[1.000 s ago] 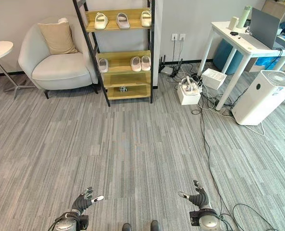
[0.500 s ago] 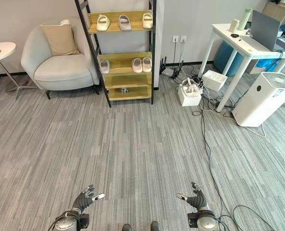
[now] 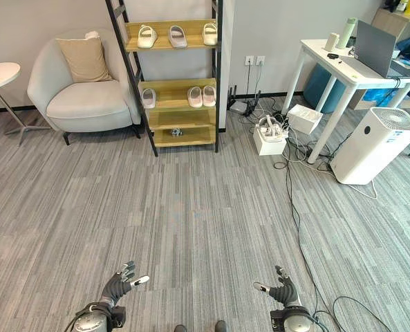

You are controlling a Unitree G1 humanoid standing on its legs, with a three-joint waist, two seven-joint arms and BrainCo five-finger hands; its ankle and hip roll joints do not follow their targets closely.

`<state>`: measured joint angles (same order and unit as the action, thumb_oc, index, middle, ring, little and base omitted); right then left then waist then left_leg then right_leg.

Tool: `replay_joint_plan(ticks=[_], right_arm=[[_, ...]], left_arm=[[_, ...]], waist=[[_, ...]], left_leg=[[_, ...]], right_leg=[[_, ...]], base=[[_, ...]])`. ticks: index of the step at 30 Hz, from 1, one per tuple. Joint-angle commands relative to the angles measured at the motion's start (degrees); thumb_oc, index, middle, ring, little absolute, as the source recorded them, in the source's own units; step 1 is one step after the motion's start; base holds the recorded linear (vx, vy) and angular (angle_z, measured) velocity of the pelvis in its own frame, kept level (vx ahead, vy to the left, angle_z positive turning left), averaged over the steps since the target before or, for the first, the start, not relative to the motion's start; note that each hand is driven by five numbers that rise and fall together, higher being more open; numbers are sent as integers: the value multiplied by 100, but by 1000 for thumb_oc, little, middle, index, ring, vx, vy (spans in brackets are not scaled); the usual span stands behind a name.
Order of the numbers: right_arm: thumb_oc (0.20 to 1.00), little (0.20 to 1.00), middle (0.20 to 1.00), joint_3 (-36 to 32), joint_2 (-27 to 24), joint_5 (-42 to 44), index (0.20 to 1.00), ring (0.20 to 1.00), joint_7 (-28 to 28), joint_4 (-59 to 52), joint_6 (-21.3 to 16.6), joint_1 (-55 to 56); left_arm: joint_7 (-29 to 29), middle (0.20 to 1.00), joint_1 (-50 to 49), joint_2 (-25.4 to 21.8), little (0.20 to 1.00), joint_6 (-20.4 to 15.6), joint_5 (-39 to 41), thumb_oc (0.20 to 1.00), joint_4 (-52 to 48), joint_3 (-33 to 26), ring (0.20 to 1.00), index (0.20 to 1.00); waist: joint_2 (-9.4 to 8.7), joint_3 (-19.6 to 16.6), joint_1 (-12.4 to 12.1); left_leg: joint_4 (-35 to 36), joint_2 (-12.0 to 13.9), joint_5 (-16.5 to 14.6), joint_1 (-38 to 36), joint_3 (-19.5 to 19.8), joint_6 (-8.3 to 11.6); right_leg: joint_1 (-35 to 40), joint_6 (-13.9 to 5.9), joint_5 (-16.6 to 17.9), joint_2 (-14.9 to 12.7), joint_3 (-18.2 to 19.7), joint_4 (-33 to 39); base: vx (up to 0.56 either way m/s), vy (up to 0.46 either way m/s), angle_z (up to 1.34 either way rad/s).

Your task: Arrange the slippers neatly on the shoe rack.

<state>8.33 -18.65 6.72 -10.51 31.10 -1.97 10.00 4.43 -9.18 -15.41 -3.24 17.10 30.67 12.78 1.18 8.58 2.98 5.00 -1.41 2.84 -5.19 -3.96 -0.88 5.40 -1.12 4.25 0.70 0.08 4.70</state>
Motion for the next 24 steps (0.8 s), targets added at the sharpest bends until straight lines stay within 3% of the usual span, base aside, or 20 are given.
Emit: replay_joint_plan(ticks=[1, 10, 18, 19, 20, 22, 23, 24], right_arm=[[1000, 1000, 1000, 70, 16, 104, 1000, 1000, 37, -178, -123, -228], [1000, 1000, 1000, 11, 153, 609, 1000, 1000, 98, -240, -231, -158], [1000, 1000, 1000, 9, 64, 491, 1000, 1000, 86, -315, -262, -240], [1000, 1000, 1000, -22, -22, 479, 1000, 1000, 71, -332, -252, -417], [1000, 1000, 1000, -22, -22, 479, 1000, 1000, 71, -332, -252, -417], [1000, 1000, 1000, -93, -55, 456, 1000, 1000, 90, -443, -257, -444], [1000, 1000, 1000, -193, -72, 479, 1000, 1000, 129, -458, -269, -435], [1000, 1000, 1000, -192, -70, 479, 1000, 1000, 129, -458, -269, -437]], left_arm=[[-3, 1000, 370, -128, 1000, -188, -16, 1000, 95, -125, 1000, 1000], [10, 1000, 484, -104, 1000, -248, 76, 1000, 23, -121, 1000, 1000], [-35, 1000, 387, -188, 1000, -223, -95, 1000, -21, -117, 1000, 1000], [-21, 1000, 435, -297, 1000, -218, -40, 1000, -57, -182, 1000, 1000], [-21, 1000, 435, -297, 1000, -218, -40, 1000, -57, -182, 1000, 1000], [-42, 1000, 383, -422, 1000, -211, -51, 1000, -179, -274, 1000, 1000], [-88, 1000, 310, -518, 1000, -200, -82, 1000, -260, -389, 1000, 1000], [-88, 1000, 310, -521, 1000, -199, -82, 1000, -262, -391, 1000, 1000]], waist=[[-220, 91, 16], [-191, 49, 34], [-229, 149, 21], [-254, 274, -23], [-254, 271, -25], [-302, 387, -55], [-335, 551, -36], [-339, 523, -45]], left_leg=[[0, 251, -602, -143, -59, 281], [0, 313, -543, -25, -166, 381], [0, 298, -700, -174, -115, 290], [-66, 282, -665, -122, -126, 190], [-66, 282, -665, -119, -128, 190], [-391, 236, -814, 94, -119, 84], [-553, 197, -923, 119, -130, -6], [-559, 197, -912, 158, -142, -4]], right_leg=[[-138, -818, -410, -725, 359, 30], [-215, -806, -475, -675, 252, 30], [-106, -809, -487, -666, 360, 30], [-430, -799, -621, -629, 472, -554], [-435, -799, -623, -628, 475, -558], [-805, -885, -714, -614, 503, -1228], [-1184, -1144, -500, -625, 484, -1986], [-1226, -1143, -483, -622, 497, -1986]], base=[[0, 0, 0], [9, -23, 1], [40, 37, -2], [10, 115, -11], [-28, 148, -28], [-34, 115, -27], [-33, 92, -10], [-25, 123, -12]])
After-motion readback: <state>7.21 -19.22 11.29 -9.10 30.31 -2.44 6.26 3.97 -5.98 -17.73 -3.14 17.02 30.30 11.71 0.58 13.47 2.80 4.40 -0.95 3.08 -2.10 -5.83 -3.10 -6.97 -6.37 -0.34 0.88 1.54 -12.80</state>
